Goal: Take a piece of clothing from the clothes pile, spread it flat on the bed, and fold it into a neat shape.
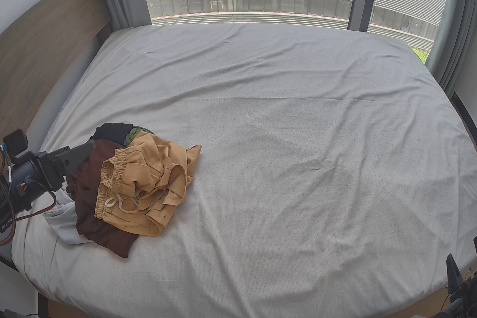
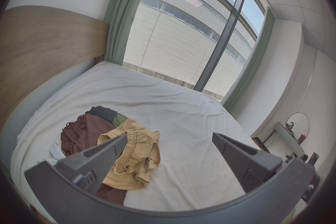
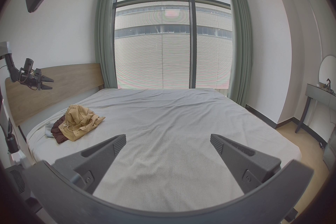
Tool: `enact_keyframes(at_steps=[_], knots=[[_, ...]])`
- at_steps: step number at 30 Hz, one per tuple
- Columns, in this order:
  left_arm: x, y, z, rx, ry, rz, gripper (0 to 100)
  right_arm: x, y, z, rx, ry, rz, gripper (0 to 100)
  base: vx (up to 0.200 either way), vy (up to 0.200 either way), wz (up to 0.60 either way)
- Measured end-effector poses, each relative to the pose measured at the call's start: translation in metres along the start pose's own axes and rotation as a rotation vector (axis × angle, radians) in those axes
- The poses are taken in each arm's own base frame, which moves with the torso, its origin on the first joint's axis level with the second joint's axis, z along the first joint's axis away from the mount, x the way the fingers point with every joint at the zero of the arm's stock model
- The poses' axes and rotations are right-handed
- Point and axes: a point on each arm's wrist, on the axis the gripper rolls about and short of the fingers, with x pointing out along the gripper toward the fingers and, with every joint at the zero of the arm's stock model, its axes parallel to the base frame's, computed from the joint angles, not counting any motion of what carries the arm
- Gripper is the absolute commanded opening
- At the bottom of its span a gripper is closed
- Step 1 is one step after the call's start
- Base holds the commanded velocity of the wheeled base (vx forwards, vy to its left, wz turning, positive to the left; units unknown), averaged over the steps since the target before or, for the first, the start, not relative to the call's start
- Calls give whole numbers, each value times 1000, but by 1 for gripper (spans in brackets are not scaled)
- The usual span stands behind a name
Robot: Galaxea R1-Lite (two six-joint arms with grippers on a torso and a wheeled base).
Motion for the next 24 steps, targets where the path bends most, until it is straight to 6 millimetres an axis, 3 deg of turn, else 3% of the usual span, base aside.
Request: enact_keyframes(at_steps=[13, 24], knots=[[25, 21, -12, -69, 101, 19, 100, 0, 0, 0, 4, 0, -1, 100, 0, 0, 0], [58, 39, -17, -98, 126, 26, 100, 0, 0, 0, 8, -2, -3, 100, 0, 0, 0]])
